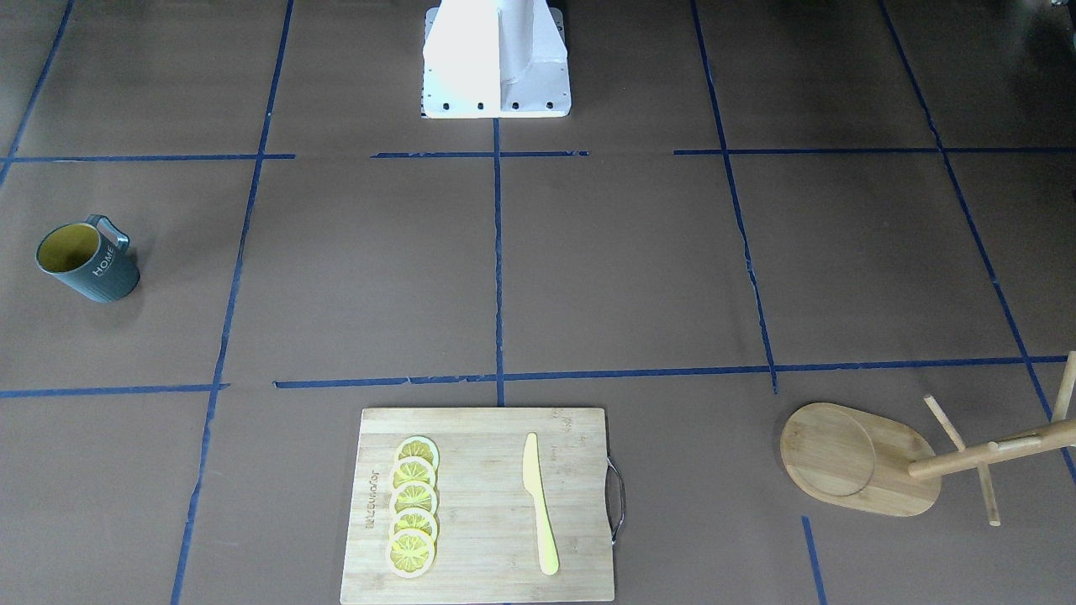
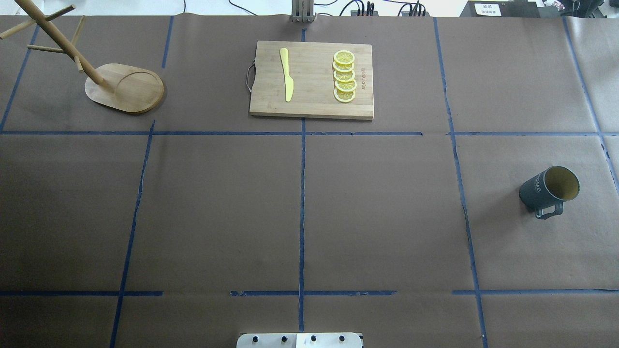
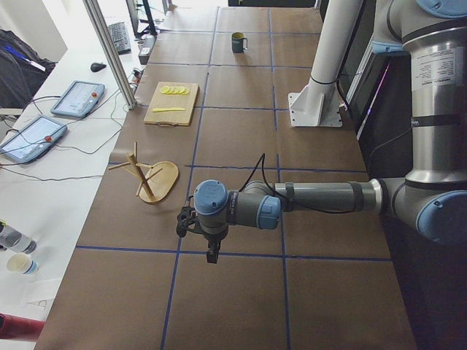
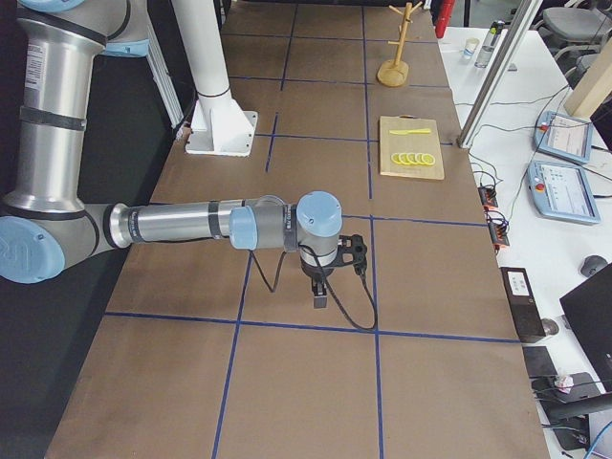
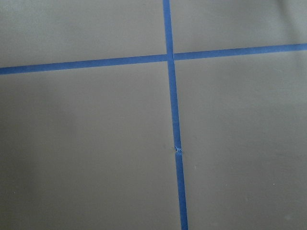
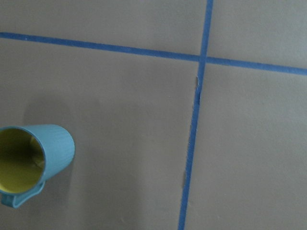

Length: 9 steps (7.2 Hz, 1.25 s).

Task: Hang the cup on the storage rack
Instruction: 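Lower the right gripper toward the teal mug's rim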

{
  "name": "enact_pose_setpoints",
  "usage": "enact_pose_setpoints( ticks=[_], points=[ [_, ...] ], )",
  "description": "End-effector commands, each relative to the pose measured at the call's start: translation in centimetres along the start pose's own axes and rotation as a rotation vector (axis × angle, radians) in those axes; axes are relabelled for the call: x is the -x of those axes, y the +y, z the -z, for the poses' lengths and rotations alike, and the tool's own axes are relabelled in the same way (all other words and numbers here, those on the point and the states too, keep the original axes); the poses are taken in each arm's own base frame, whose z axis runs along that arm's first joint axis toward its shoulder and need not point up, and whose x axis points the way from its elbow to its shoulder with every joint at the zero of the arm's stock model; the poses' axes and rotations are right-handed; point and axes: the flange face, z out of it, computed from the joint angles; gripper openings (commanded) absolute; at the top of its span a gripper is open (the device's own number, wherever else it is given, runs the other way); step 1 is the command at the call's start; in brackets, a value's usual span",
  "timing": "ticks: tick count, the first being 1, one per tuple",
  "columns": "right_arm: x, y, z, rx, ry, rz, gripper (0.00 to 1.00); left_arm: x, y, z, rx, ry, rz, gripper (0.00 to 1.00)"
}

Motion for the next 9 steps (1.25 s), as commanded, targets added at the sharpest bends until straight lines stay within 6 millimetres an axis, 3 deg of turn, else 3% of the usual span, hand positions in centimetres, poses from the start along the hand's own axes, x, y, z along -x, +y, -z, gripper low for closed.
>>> enact_pose_setpoints(
  ticks=[1,2,4,9],
  points=[
    [8.5,-4.8,-3.0,0.007,-0.03,0.171,1.0,0.1,-0.2,-0.1,0.002,0.002,0.001,1.0],
    [11.6,-5.7,-4.5,0.029,-0.043,0.222,1.0,0.1,-0.2,-0.1,0.002,0.002,0.001,1.0],
    [14.9,-6.7,-6.7,0.027,0.025,0.3,1.0,0.1,-0.1,-0.2,0.003,0.002,0.002,1.0],
    [14.6,-5.8,-10.2,0.037,0.043,0.267,1.0,0.0,-0.2,-0.1,0.0,0.003,-0.002,1.0]
  ],
)
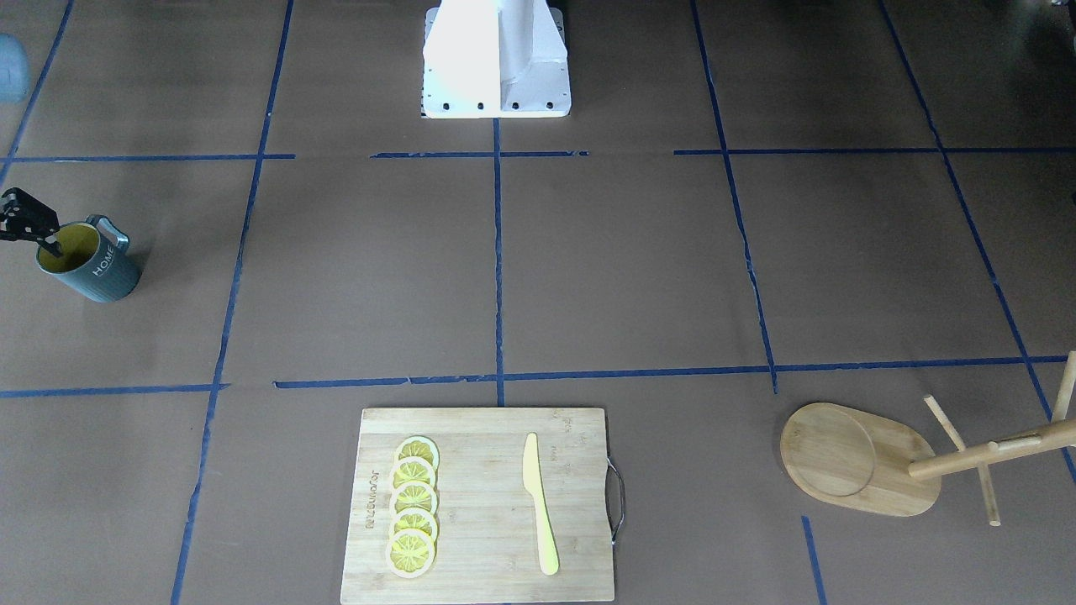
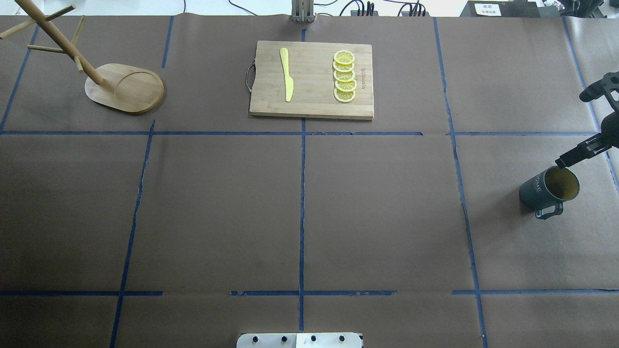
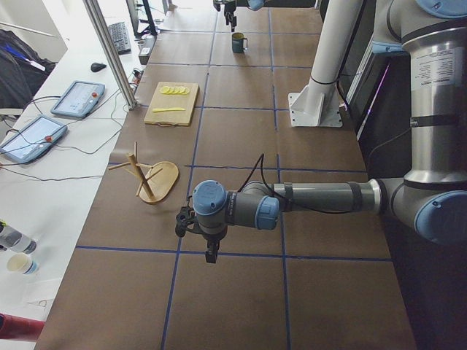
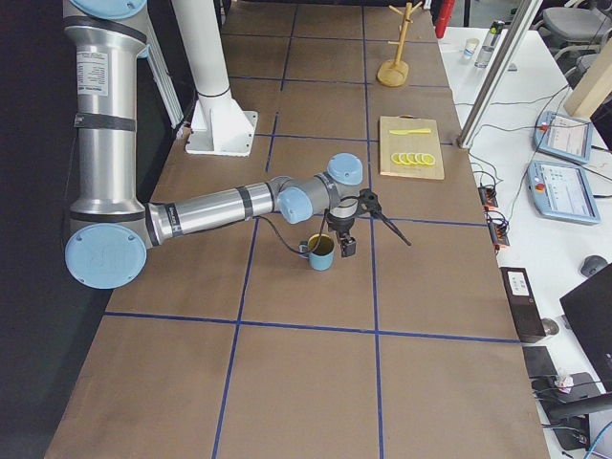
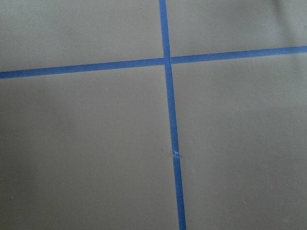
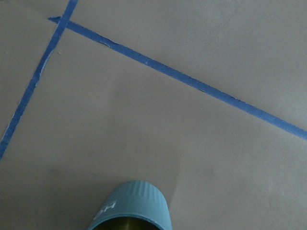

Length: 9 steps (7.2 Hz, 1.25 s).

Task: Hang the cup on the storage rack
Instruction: 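Close the right gripper on the teal mug's rim and lift it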

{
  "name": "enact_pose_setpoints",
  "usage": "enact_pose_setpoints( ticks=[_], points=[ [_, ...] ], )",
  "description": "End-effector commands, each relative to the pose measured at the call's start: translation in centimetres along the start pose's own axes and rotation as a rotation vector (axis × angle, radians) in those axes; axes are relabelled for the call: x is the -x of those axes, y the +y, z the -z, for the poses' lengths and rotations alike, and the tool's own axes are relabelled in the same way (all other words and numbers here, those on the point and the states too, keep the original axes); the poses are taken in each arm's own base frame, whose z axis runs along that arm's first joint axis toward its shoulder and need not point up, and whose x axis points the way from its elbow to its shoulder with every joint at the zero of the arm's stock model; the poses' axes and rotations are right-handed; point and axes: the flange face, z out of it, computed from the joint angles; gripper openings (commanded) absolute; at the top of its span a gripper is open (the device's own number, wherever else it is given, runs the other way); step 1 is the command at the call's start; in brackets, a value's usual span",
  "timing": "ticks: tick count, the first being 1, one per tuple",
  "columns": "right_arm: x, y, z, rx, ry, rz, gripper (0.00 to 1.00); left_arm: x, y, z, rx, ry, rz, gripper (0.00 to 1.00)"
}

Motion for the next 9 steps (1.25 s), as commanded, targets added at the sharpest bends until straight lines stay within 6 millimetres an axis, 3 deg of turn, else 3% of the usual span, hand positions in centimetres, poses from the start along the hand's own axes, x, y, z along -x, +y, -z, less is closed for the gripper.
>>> enact_pose_setpoints(
  ticks=[1,5,7,8,9],
  points=[
    [0.5,0.3,-1.9,0.032,0.005,0.0,0.99,0.0,0.0,0.0,0.0,-0.001,0.0,1.0],
    [0.6,0.9,-4.7,0.086,0.012,0.006,0.98,0.0,0.0,0.0,0.0,0.001,0.0,1.0],
    [-0.9,1.4,-7.2,0.064,0.0,0.026,0.98,0.0,0.0,0.0,-0.001,0.001,-0.001,1.0],
    [-0.9,1.3,-7.3,0.048,-0.007,0.01,0.94,0.0,0.0,0.0,0.0,0.001,0.0,1.0],
    [-0.2,0.9,-6.7,0.035,-0.017,-0.031,0.57,0.0,0.0,0.0,0.0,-0.001,0.0,1.0]
  ],
)
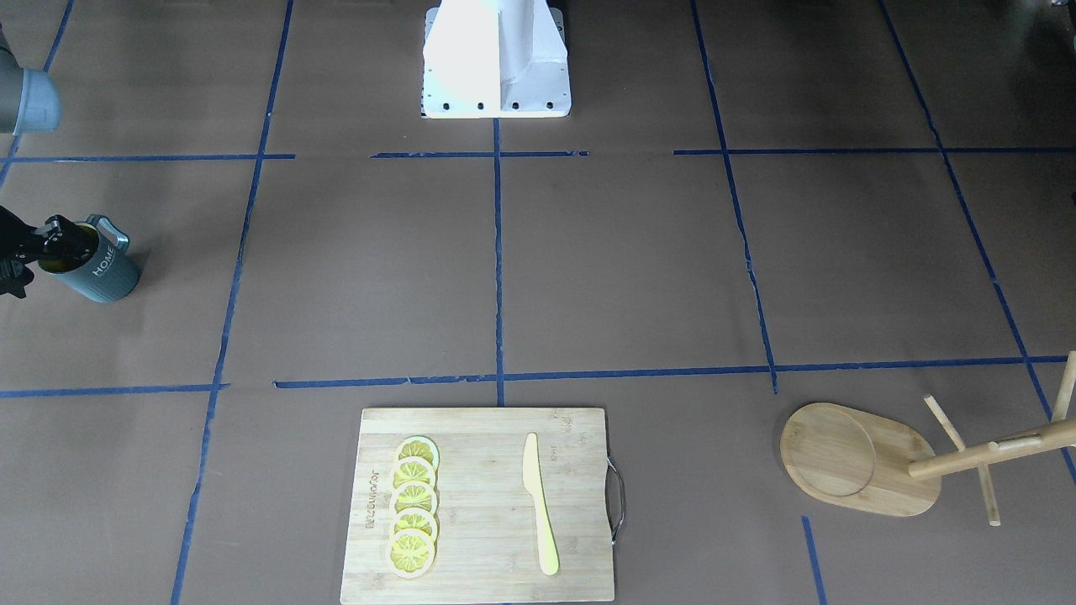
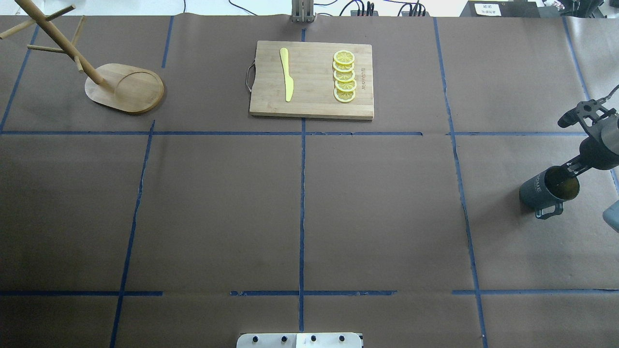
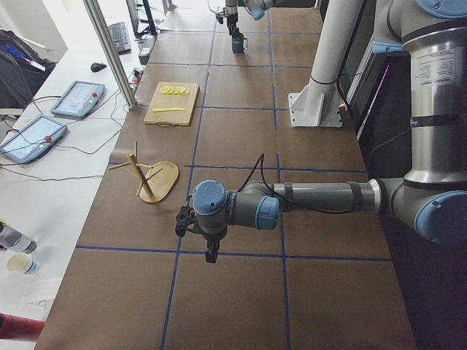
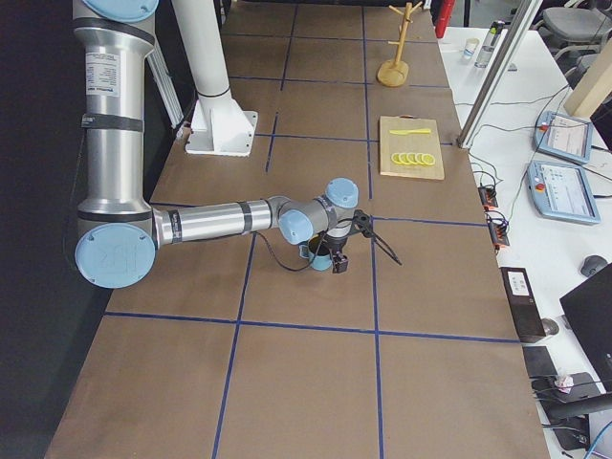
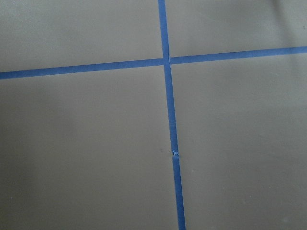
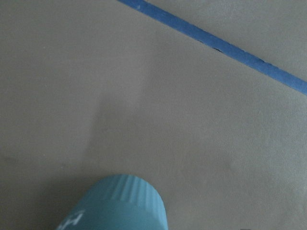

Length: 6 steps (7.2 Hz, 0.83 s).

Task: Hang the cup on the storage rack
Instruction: 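Close the right gripper on the teal mug's rim and lift it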

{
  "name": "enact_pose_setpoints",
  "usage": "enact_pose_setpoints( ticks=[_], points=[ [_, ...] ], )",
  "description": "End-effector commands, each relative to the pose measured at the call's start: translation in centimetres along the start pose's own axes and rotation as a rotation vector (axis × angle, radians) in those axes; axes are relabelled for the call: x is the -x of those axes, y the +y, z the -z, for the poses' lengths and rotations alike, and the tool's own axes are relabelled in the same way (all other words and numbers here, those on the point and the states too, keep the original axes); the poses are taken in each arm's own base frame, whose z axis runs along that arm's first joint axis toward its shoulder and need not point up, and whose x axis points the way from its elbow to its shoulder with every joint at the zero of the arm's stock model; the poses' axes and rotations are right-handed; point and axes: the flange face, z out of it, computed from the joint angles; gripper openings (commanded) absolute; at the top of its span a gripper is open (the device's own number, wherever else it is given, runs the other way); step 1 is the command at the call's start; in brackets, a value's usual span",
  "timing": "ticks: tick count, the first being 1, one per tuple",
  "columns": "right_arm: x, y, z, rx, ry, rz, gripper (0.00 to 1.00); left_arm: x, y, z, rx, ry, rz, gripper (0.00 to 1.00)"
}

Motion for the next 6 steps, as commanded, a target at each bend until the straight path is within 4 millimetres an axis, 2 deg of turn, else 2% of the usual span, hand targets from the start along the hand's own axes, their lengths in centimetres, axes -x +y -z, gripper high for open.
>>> enact_pose_setpoints(
  ticks=[1,2,5,6],
  points=[
    [0.8,-0.4,0.6,-0.023,-0.018,-0.031,0.2,0.0,0.0,0.0,0.0,-0.001,0.0,1.0],
    [0.9,-0.3,0.8,-0.026,-0.02,-0.031,0.02,0.0,0.0,0.0,0.0,0.0,0.0,1.0],
    [1.1,-0.4,1.0,-0.029,-0.022,-0.028,0.0,0.0,0.0,0.0,0.0,0.002,0.0,1.0],
    [2.1,-0.6,2.3,-0.037,-0.033,-0.027,0.0,0.0,0.0,0.0,-0.001,0.002,-0.001,1.0]
  ],
)
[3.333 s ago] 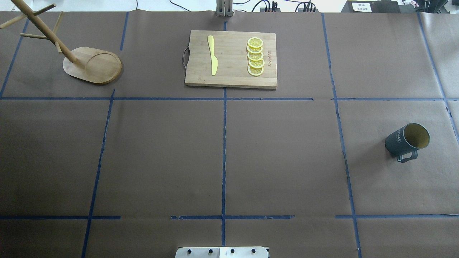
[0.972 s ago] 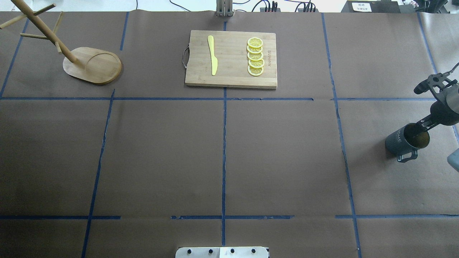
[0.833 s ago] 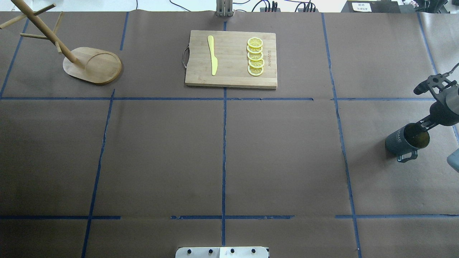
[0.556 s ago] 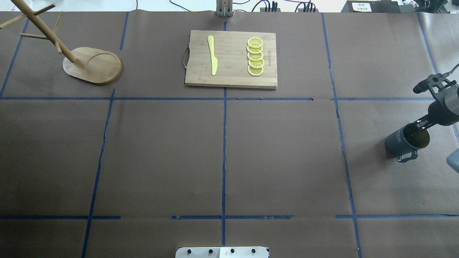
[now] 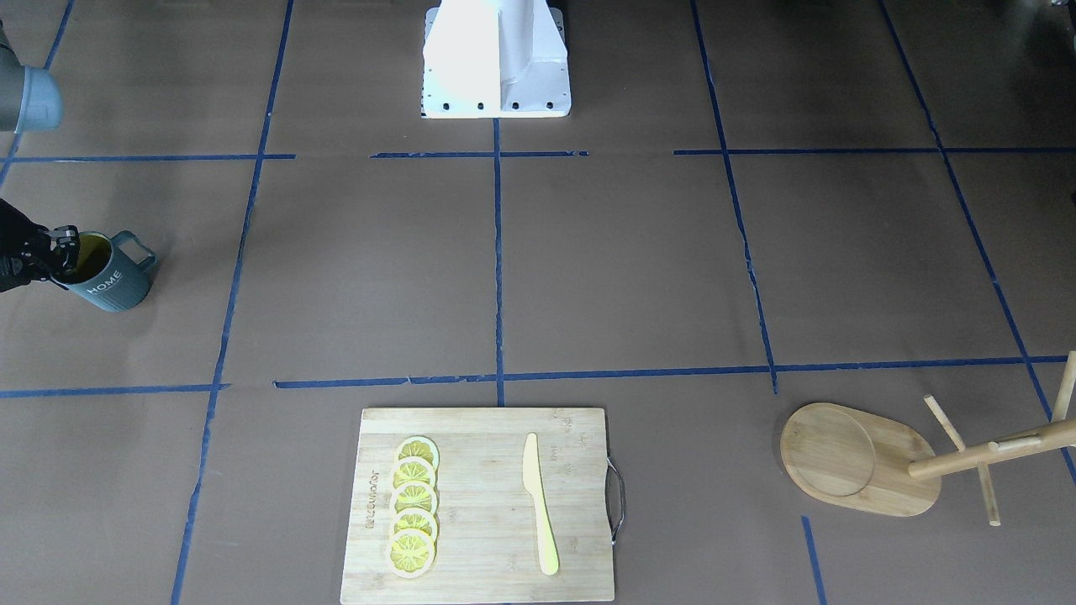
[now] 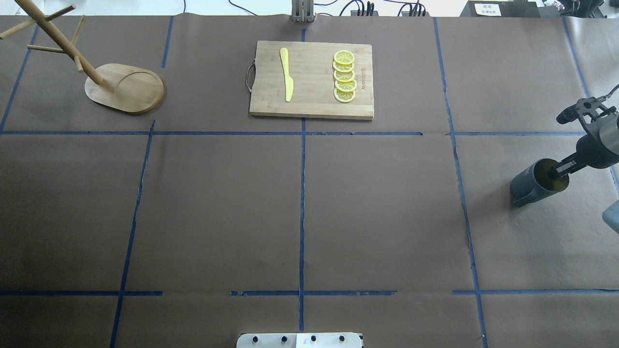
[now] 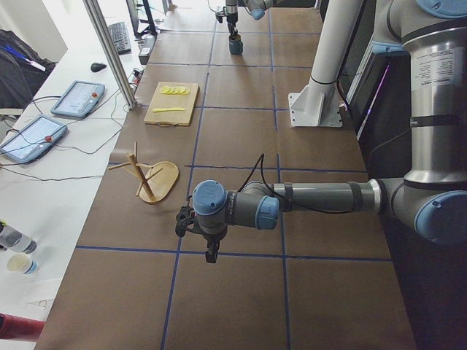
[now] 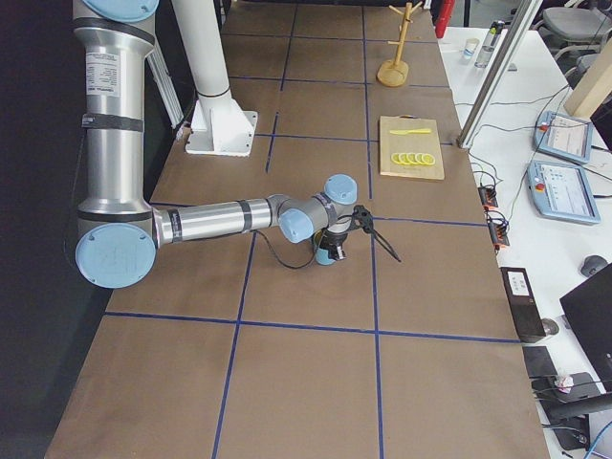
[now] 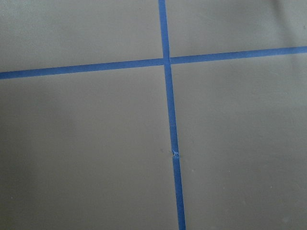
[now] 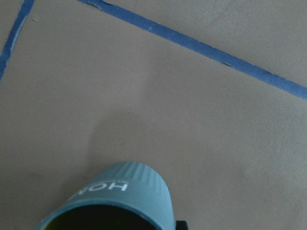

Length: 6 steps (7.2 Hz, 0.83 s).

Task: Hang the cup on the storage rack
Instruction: 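Close the right gripper on the teal mug's rim and lift it, then carry the teal mug with the right gripper toward the table center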

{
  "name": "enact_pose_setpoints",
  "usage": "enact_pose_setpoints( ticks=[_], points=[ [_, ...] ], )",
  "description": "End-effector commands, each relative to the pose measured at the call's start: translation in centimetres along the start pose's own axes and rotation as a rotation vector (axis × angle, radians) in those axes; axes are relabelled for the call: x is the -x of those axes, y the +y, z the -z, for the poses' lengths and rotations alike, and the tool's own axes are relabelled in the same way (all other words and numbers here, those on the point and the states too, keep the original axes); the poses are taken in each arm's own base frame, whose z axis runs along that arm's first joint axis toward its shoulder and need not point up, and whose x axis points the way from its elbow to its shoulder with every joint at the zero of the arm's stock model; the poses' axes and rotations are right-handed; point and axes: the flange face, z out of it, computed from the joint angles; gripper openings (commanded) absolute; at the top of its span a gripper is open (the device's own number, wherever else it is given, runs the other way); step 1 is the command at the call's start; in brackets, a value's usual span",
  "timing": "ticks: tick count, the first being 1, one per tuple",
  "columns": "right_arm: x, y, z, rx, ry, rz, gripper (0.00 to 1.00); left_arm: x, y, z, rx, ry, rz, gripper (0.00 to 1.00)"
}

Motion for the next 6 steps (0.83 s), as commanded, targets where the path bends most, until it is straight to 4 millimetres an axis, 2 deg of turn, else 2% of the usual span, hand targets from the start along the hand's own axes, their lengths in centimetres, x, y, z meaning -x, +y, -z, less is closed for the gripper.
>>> enact_pose_setpoints(
  ticks=[1,2,3,4,5,6],
  points=[
    [2.8,-0.9,2.6,0.018,-0.031,-0.018,0.0,0.0,0.0,0.0,-0.001,0.001,-0.001,1.0],
    [5.3,-2.3,5.3,0.024,-0.031,-0.055,0.0,0.0,0.0,0.0,-0.001,0.002,-0.002,1.0],
    [8.4,-5.4,8.0,-0.009,-0.037,-0.129,0.0,0.0,0.0,0.0,-0.001,0.004,-0.002,1.0],
    [13.8,-8.1,8.0,-0.019,-0.07,-0.135,0.0,-0.1,0.0,0.1,-0.002,0.002,-0.004,1.0],
    [19.2,-9.8,7.3,-0.018,-0.095,-0.152,0.0,-0.1,0.0,0.1,-0.002,0.004,-0.004,1.0],
    [24.5,-12.2,7.8,-0.026,-0.08,-0.19,0.0,-0.1,0.0,0.1,-0.002,0.004,-0.004,1.0]
  ],
)
